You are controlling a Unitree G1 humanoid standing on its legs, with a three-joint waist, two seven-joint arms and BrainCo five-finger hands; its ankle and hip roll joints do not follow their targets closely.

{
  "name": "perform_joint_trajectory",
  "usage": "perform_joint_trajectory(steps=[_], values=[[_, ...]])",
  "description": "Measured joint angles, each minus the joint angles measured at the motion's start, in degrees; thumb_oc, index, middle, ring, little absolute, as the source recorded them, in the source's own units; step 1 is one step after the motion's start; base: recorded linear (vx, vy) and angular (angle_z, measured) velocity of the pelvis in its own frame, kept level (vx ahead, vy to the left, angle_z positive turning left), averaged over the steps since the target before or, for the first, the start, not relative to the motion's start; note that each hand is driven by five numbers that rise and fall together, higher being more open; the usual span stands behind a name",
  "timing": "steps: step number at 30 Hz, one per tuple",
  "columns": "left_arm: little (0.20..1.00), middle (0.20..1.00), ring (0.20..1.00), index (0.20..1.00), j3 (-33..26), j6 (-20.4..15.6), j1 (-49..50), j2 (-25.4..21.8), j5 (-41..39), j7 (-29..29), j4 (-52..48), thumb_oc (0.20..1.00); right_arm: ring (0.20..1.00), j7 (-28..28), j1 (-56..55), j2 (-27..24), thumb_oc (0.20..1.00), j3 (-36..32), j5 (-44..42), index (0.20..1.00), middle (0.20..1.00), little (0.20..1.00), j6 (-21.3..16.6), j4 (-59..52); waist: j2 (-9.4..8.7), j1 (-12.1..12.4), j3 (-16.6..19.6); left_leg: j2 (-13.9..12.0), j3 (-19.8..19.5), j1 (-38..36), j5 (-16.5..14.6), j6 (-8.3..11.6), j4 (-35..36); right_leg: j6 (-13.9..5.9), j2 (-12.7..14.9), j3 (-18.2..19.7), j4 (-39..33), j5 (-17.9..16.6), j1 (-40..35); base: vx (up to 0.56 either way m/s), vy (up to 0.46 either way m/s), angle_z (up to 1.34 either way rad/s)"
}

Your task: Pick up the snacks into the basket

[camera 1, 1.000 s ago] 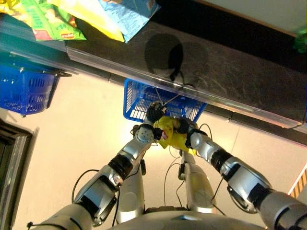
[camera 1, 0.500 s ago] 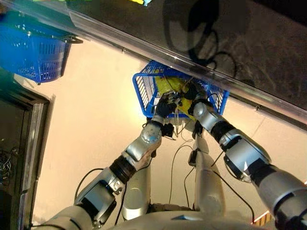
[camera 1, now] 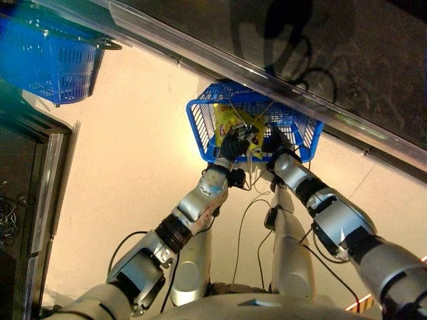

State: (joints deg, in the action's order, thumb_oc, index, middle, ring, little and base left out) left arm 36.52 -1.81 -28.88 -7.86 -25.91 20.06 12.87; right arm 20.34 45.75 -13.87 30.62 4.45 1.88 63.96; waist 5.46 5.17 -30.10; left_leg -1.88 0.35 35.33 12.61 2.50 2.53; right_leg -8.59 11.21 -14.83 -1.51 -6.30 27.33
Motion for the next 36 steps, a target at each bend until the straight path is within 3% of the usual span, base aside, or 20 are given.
perform_joint_trajectory(steps=[2, 6, 9, 10, 12, 13, 15, 18, 19, 22, 25, 27, 29, 31, 32, 33, 36], values=[[0.2, 0.2, 0.2, 0.2, -2.15, 0.45, 0.73, 0.36, 0.41, -0.25, 3.19, 0.2, 1.0, -0.41, -6.79, -0.26, 1.0, -1.02, -2.32, 1.0, 1.0, 1.0, -0.63, -6.97, -0.06, -0.26, -0.04, 0.45, -0.27, -2.71, -0.02, -0.03, 0.17, -0.43, 0.42, -0.23, 0.06, 0.68, -3.29, 0.01, 0.05, 0.24], [0.2, 0.2, 0.2, 0.2, -7.15, 1.32, 3.67, -2.82, 5.23, 0.95, 11.47, 0.2, 1.0, -2.16, -15.77, 1.55, 1.0, -2.9, -5.45, 1.0, 1.0, 1.0, -2.05, -7.67, -0.45, -2.95, 0.11, 0.63, -0.36, -9.46, -0.09, -0.04, 0.93, -0.99, 0.47, -0.13, 0.18, 1.99, -10.14, 0.04, 0.052, 0.15], [0.2, 0.2, 0.2, 0.2, -10.17, 1.84, 3.53, -3.16, 11.8, 1.75, 20.11, 0.2, 1.0, -2.45, -19.34, 1.08, 1.0, -5.85, -6.2, 1.0, 1.0, 1.0, -2.78, -8.81, -1.18, -3.19, 0.0, 0.34, 0.13, -13.04, 0.01, -0.14, 1.26, -0.71, 0.14, 0.12, 0.01, 1.65, -13.47, 0.07, 0.08, -0.08], [0.2, 0.2, 0.2, 0.2, -11.74, 2.6, 5.75, -5.22, 14.39, 2.95, 23.1, 0.2, 1.0, -2.4, -21.8, 0.09, 1.0, -6.27, -6.2, 1.0, 1.0, 1.0, -3.06, -9.31, -2.82, -4.6, 0.13, 0.24, 0.63, -15.78, -0.03, -0.1, 1.46, -0.71, 0.12, 0.54, -0.04, 1.65, -15.77, 0.13, 0.116, -0.14], [0.2, 0.2, 0.2, 0.2, -13.94, 2.64, 6.21, -5.35, 17.96, 2.95, 31.35, 0.2, 1.0, -2.58, -24.48, -0.18, 1.0, -8.77, -6.18, 1.0, 1.0, 1.0, -3.14, -9.52, -4.72, -4.79, 0.05, 0.25, 1.41, -20.21, -0.31, 0.0, 2.19, -0.77, 0.19, 1.08, -0.25, 1.74, -19.65, 0.13, 0.095, -0.17], [0.2, 0.2, 0.2, 0.2, -17.76, 2.77, 7.53, -5.33, 18.54, 3.0, 38.14, 0.2, 1.0, -2.81, -27.43, -0.16, 1.0, -10.39, -6.15, 1.0, 1.0, 1.0, -3.17, -10.42, -6.77, -5.63, 0.82, 0.22, 1.95, -23.81, -1.03, 0.23, 2.41, -0.86, 0.25, 1.54, -0.45, 2.16, -22.92, 0.12, 0.089, -0.19], [0.2, 0.2, 0.2, 0.2, -20.94, 4.26, 9.55, -5.76, 19.9, 3.83, 44.1, 0.2, 1.0, -3.05, -31.28, -0.02, 1.0, -12.13, -6.13, 1.0, 1.0, 1.0, -3.26, -12.76, -8.98, -6.05, 3.19, -0.14, 2.71, -25.81, -2.27, 0.36, 2.39, -1.02, 0.15, 2.16, -0.61, 3.12, -24.39, 0.1, 0.08, -0.2], [0.2, 0.2, 0.2, 0.2, -25.48, 5.63, 11.16, -5.55, 22.72, 3.58, 50.99, 0.2, 1.0, -4.01, -39.62, -0.58, 1.0, -15.8, -6.12, 1.0, 1.0, 1.0, -3.09, -20.81, -10.83, -5.8, 5.51, -0.58, 4.43, -27.29, -2.33, 0.11, 2.47, -0.58, -0.07, 3.45, 0.39, 2.81, -24.92, 0.11, 0.079, -0.15], [0.2, 0.2, 0.2, 0.2, -25.71, 6.17, 12.5, -5.71, 22.92, 3.55, 51.6, 0.2, 1.0, -4.08, -41.09, -0.36, 1.0, -15.87, -6.15, 1.0, 1.0, 1.0, -3.16, -21.19, -11.27, -6.94, 6.26, -0.48, 4.57, -27.59, -2.51, 0.17, 2.48, -0.63, 0.05, 3.74, 0.45, 2.83, -24.94, 0.14, 0.036, -0.2], [0.2, 0.2, 0.2, 0.2, -33.46, 6.14, 16.29, -5.52, 24.71, 2.31, 54.09, 0.2, 1.0, -6.86, -48.58, 0.3, 1.0, -17.68, -6.92, 1.0, 1.0, 1.0, -3.93, -32.06, -12.06, -7.73, 8.21, -1.11, 6.28, -29.73, -3.19, 0.1, 2.5, -0.75, 0.15, 6.69, 1.69, 2.91, -25.09, 0.03, -0.063, -0.35], [0.2, 0.2, 0.2, 0.2, -34.43, 6.12, 18.93, -5.8, 25.18, 1.95, 53.56, 0.2, 1.0, -8.55, -52.11, 0.54, 1.0, -18.7, -8.69, 1.0, 1.0, 1.0, -4.97, -38.42, -11.61, -7.32, 10.28, -2.7, 9.05, -31.4, -3.61, 0.42, 2.63, -0.24, -0.2, 6.28, 2.68, 2.39, -24.34, 0.0, -0.185, -0.54], [0.2, 0.2, 0.2, 0.2, -34.24, 5.98, 21.44, -5.11, 27.21, 1.7, 53.68, 0.2, 1.0, -9.9, -53.23, 0.21, 1.0, -18.81, -9.75, 1.0, 1.0, 1.0, -5.65, -40.77, -10.35, -7.27, 13.38, -4.19, 10.56, -31.56, -3.78, 0.78, 2.85, 0.45, 1.0, 5.46, 3.44, 2.96, -23.58, -0.01, -0.218, -0.39], [0.2, 0.2, 0.2, 0.2, -33.92, 5.94, 21.97, -4.57, 28.58, 1.44, 53.68, 0.2, 1.0, -10.52, -53.85, 0.03, 1.0, -19.52, -10.68, 1.0, 1.0, 1.0, -5.86, -43.52, -9.79, -7.29, 14.62, -5.05, 10.75, -31.65, -3.41, 1.78, 2.83, -0.4, 1.99, 4.86, 4.64, 3.88, -22.93, -0.03, -0.357, -0.18], [0.2, 0.2, 0.2, 0.2, -33.3, 5.91, 23.47, -4.16, 29.65, 1.34, 53.39, 0.2, 1.0, -11.24, -55.47, -0.42, 1.0, -20.73, -12.14, 1.0, 1.0, 1.0, -6.16, -50.75, -7.47, -7.31, 17.3, -8.36, 14.1, -31.58, -2.42, 3.31, 2.66, -1.45, 3.86, 5.74, 8.06, 5.26, -21.51, -0.07, -0.362, -0.21], [0.2, 0.2, 0.2, 0.2, -33.0, 5.75, 24.08, -3.98, 29.62, 1.41, 53.35, 0.2, 1.0, -11.26, -55.96, -0.82, 1.0, -20.99, -12.53, 1.0, 1.0, 1.0, -7.03, -51.86, -6.97, -7.34, 18.37, -9.11, 13.56, -31.7, -2.52, 3.71, 2.65, -2.41, 3.3, 5.92, 7.78, 5.83, -21.48, -0.12, -0.436, -0.43], [0.2, 0.2, 0.2, 0.2, -32.86, 5.38, 25.28, -2.73, 29.63, 1.32, 53.25, 0.2, 1.0, -11.19, -55.0, -2.16, 1.0, -21.86, -13.15, 1.0, 1.0, 1.0, -7.46, -52.13, -4.37, -7.21, 19.81, -11.31, 13.11, -31.69, -2.57, 4.07, 2.49, -1.01, 0.66, 6.16, 7.85, 5.79, -20.72, -0.16, -0.553, -0.5], [0.2, 0.2, 0.2, 0.2, -31.69, 4.84, 26.54, 1.21, 29.59, 1.96, 52.78, 0.2, 1.0, -10.79, -55.24, -6.76, 1.0, -24.2, -13.84, 1.0, 1.0, 1.0, -7.84, -53.05, -0.24, -7.55, 21.97, -14.79, 12.69, -29.69, -1.53, 3.54, -0.83, 0.82, -3.28, 5.94, 8.63, 6.3, -19.32, -0.18, -0.458, -0.28]])
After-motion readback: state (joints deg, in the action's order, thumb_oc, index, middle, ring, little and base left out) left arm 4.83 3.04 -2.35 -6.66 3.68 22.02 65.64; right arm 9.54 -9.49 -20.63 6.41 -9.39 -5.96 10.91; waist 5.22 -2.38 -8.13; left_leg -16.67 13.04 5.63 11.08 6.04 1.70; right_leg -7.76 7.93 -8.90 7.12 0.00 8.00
